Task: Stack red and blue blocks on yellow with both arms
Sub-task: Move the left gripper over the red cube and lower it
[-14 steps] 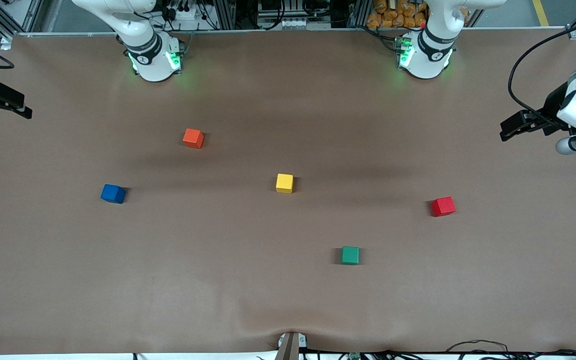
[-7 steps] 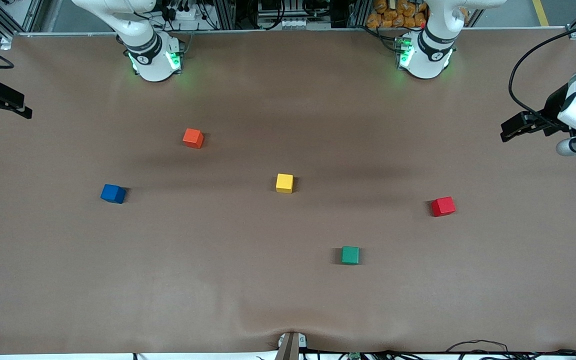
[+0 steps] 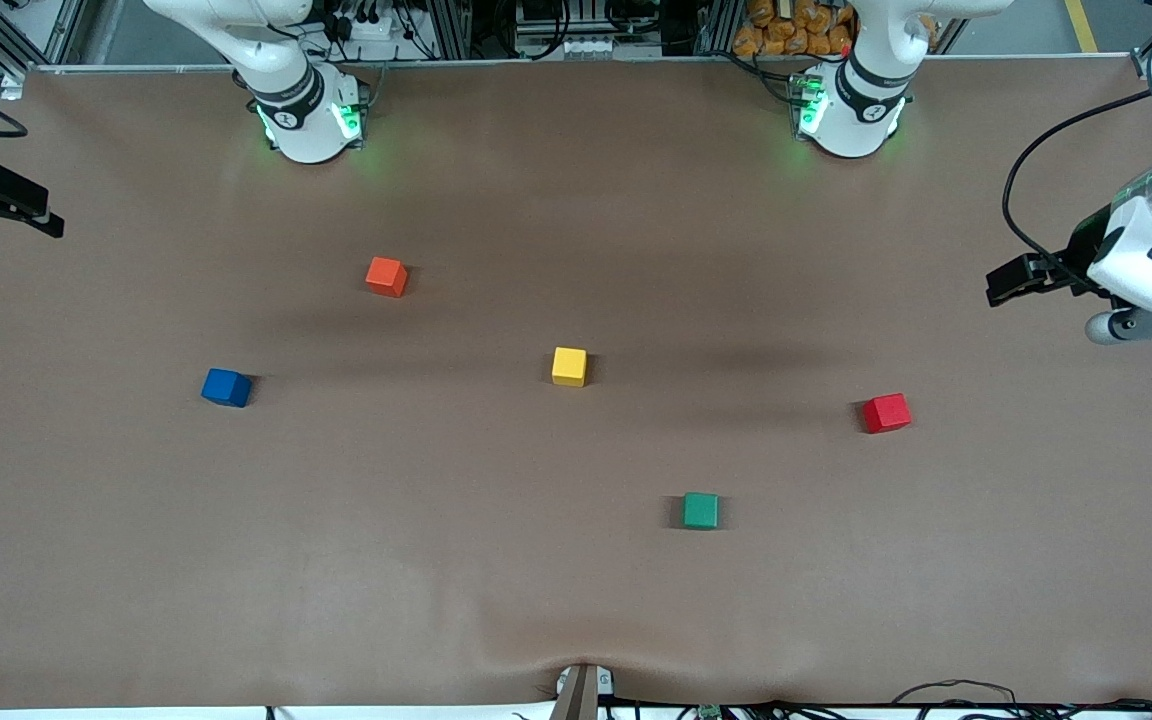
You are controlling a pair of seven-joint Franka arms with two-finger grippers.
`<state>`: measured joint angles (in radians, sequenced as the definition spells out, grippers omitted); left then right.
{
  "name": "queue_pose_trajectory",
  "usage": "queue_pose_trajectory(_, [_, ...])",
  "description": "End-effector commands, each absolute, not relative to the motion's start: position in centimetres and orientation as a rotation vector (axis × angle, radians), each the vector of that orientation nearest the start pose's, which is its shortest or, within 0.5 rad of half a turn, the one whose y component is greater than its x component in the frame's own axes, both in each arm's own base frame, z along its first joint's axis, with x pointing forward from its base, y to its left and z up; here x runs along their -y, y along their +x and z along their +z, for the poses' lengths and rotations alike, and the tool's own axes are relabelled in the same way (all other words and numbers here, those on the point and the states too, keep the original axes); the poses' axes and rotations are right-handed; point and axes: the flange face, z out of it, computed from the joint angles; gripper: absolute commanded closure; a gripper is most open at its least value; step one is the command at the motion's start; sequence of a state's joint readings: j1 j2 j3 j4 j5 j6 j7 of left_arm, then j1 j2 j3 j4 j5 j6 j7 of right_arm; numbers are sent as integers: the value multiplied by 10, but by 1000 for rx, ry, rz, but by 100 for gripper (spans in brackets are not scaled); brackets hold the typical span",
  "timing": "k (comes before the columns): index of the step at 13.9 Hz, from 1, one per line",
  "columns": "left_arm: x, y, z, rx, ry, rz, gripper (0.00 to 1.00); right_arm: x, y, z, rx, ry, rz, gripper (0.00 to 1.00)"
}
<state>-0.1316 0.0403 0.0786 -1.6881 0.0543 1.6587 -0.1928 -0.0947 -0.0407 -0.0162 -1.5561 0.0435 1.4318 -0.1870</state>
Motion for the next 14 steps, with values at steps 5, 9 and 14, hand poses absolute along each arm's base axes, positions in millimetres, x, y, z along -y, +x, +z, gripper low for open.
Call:
queue_pose_trajectory(5, [17,576,504,184,-3076,47,0,60,518,647,107,-3062,103,0])
queue_pose_trajectory(9, [21,584,446,167,-3081,0,0,70,517,646,72,-3039,101,0])
queue_pose_trajectory(14, [21,586,403,163,-3082,-14,0,71,516,645,67,-3026,102,0])
